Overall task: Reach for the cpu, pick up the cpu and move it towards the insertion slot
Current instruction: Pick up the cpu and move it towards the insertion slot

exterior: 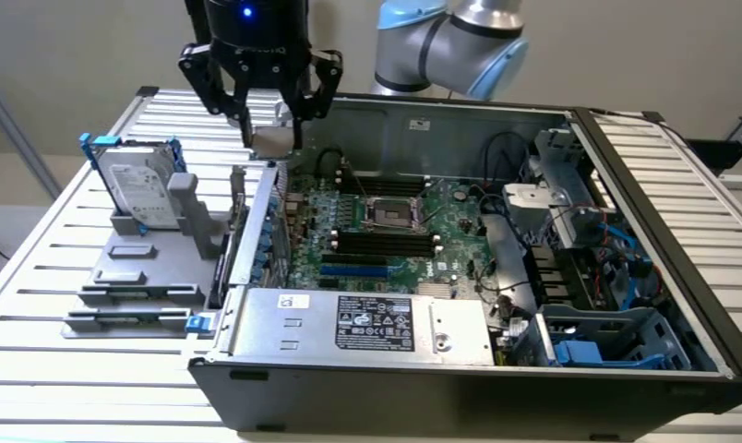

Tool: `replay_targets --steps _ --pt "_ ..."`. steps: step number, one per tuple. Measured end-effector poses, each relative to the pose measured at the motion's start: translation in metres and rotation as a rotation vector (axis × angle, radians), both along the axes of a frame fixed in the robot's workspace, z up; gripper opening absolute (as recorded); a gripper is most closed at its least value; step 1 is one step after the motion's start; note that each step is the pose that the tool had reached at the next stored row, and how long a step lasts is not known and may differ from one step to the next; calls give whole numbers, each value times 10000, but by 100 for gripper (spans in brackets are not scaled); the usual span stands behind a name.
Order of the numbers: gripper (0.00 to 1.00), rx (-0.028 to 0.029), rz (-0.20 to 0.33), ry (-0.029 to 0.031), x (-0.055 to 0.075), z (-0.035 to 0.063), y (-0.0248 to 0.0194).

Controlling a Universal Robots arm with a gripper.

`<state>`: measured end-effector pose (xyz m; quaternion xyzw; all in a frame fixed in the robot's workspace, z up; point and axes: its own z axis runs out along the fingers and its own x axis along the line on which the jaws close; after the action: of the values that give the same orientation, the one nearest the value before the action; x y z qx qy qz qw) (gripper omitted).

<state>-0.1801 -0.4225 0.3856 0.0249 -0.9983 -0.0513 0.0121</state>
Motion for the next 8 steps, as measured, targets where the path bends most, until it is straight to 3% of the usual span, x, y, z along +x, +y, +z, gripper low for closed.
replay_targets --steps 8 --pt "54 0 -1 5 362 -4 1"
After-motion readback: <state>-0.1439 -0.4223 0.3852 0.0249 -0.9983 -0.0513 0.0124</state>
